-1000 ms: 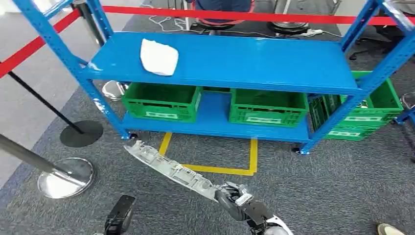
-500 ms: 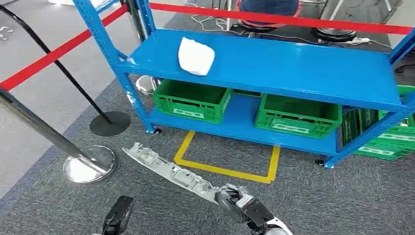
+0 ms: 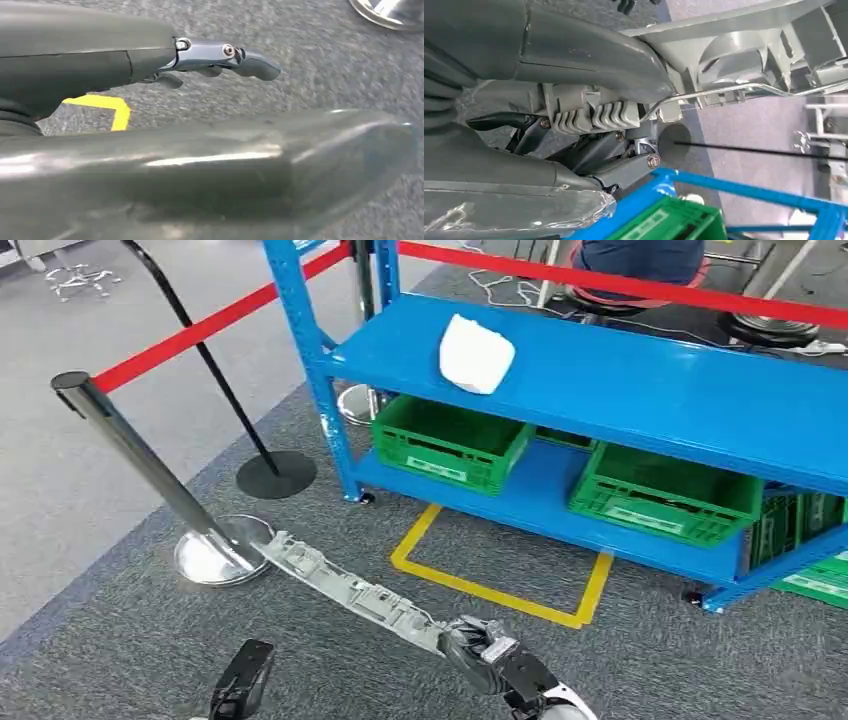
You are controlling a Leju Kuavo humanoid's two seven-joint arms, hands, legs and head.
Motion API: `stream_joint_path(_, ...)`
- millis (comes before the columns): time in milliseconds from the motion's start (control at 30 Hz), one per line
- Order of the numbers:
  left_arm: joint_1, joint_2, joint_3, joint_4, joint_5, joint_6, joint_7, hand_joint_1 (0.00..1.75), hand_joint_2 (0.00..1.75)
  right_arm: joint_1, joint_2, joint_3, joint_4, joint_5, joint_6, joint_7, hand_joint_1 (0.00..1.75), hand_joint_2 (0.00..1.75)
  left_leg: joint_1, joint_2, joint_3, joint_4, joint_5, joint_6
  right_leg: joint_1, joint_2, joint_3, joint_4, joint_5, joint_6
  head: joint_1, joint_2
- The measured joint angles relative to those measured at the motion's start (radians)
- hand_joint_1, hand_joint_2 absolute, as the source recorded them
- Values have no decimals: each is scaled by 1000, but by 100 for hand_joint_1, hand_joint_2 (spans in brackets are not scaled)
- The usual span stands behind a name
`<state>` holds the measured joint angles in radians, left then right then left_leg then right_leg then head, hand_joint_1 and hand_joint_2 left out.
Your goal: Take the parts from the cabinet and place them on the table.
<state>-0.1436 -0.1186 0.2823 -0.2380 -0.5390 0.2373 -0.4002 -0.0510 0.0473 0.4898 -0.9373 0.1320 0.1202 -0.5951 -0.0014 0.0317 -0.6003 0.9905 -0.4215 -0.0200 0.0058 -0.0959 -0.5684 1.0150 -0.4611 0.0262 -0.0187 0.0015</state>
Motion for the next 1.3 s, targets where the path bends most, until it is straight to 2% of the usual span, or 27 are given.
stream_joint_path(33,1,1,1,0,6,1,-2,0,0,-1,0,0,0,0,4,2,175,175,5,-9,3,-6,5,8,-1,-3,2,1,-5,6,-2,0)
stream_joint_path(67,2,0,2,0,6,3,-5,0,0,-2,0,0,1,1,7,4,175,175,10,-18,3,-7,7,13,-4,30,-9,17,-20,14,2,0)
stream_joint_path(100,0,0,3,0,7,3,-9,0,0,-2,0,1,3,1,12,4,175,175,11,-26,3,-7,8,20,-6,65,-28,67,-54,17,5,0)
stream_joint_path(133,-1,-2,3,0,8,3,-12,0,0,-2,0,1,6,1,14,4,175,175,11,-36,2,-7,9,22,-7,83,-64,152,-96,18,6,0)
stream_joint_path(200,1,-2,5,0,8,3,-14,0,0,-1,0,2,13,2,16,5,175,175,10,-57,1,-7,8,23,-7,93,-140,310,-156,20,6,0)
stream_joint_path(233,3,-2,6,0,8,6,-16,0,0,0,0,2,16,2,19,5,175,175,10,-67,1,-6,8,23,-7,93,-151,327,-151,20,6,0)
stream_joint_path(267,4,-2,7,0,8,9,-19,0,0,0,0,2,21,2,25,5,175,175,10,-79,2,-6,8,23,-7,93,-140,299,-124,19,6,0)
stream_joint_path(300,5,-2,8,0,10,11,-24,0,0,0,0,3,24,2,31,5,175,175,11,-91,3,-5,9,22,-8,95,-104,222,-77,17,5,0)
stream_joint_path(333,6,-2,9,0,14,14,-34,0,0,-3,0,5,28,2,39,5,175,175,13,-102,4,-3,9,21,-10,104,-57,124,-28,15,6,0)
stream_joint_path(367,6,-2,11,0,18,15,-45,0,0,-6,0,7,32,3,47,5,175,175,14,-110,3,-2,7,16,-14,129,-17,41,4,15,6,0)
stream_joint_path(400,6,-1,18,0,26,15,-59,0,0,-11,3,12,40,5,55,3,175,175,8,-117,-2,2,8,9,-17,156,-4,13,-15,17,6,0)
stream_joint_path(533,21,2,42,0,51,6,-100,0,0,-19,13,32,66,24,69,2,175,175,15,-136,-9,-7,19,-16,-14,139,-1,9,-4,-8,5,0)
stream_joint_path(567,24,5,48,0,54,5,-105,0,0,-21,16,35,72,29,69,0,175,175,13,-117,-14,4,7,-18,-17,129,2,4,-1,-16,4,0)
stream_joint_path(600,23,4,51,0,57,5,-108,0,0,-25,17,35,79,32,69,-4,175,175,10,-84,-33,43,-20,-22,-17,122,2,3,-1,-23,-6,0)
stream_joint_path(633,21,3,53,0,57,4,-109,0,0,-28,18,36,85,32,69,-12,175,175,10,-63,-68,113,-58,-27,-16,113,2,3,0,-26,-7,0)
stream_joint_path(700,22,2,56,0,55,11,-105,0,0,-35,18,39,97,32,74,-24,175,175,11,-45,-149,281,-124,-32,-13,93,1,3,-2,-29,-7,0)
stream_joint_path(733,25,2,59,0,54,16,-101,0,0,-36,18,39,103,32,77,-26,175,175,11,-44,-168,318,-127,-32,-13,86,1,3,-2,-29,-7,0)
stream_joint_path(767,27,2,61,0,54,19,-100,0,0,-37,18,39,105,31,81,-28,175,175,11,-44,-161,303,-106,-32,-13,79,2,3,-3,-29,-7,0)
stream_joint_path(800,27,2,65,0,54,19,-100,0,0,-37,19,39,107,31,85,-30,175,175,11,-42,-135,249,-70,-31,-13,73,2,3,-3,-28,-8,0)
stream_joint_path(867,26,3,69,0,54,18,-100,0,0,-41,24,40,109,35,90,-36,175,175,11,-23,-41,78,8,-29,-14,65,6,3,-6,-23,-7,0)
stream_joint_path(1033,26,3,69,0,54,18,-100,0,0,-41,24,40,109,36,91,-36,175,175,11,-19,-33,63,13,-29,-14,64,7,3,-7,-23,-8,0)
stream_joint_path(1067,26,3,69,0,53,18,-100,0,0,-42,25,40,109,38,91,-37,175,175,11,-13,-22,46,17,-28,-14,63,8,3,-7,-21,-8,0)
stream_joint_path(1100,22,3,70,0,51,17,-102,0,0,-46,25,40,110,40,93,-39,175,175,5,-1,2,-4,7,-28,-2,60,4,11,-13,-13,-9,0)
stream_joint_path(1133,20,3,71,0,50,16,-102,0,0,-50,26,41,111,43,95,-40,175,175,9,-8,-3,2,8,-16,-2,58,4,8,-13,-10,-7,0)
stream_joint_path(1167,25,3,77,0,55,18,-103,0,0,-61,30,41,114,51,98,-39,175,175,4,-19,-6,2,6,-3,-3,48,10,0,-10,1,-3,0)
stream_joint_path(1200,24,7,84,0,58,15,-109,0,0,-72,38,41,119,55,103,-35,175,175,12,-28,-4,-3,12,14,-6,71,-9,39,-45,15,1,0)
stream_joint_path(1300,24,7,93,0,62,9,-111,0,0,-77,41,42,130,60,121,-35,175,175,10,-43,-4,-3,11,23,-7,91,-117,276,-152,19,3,0)
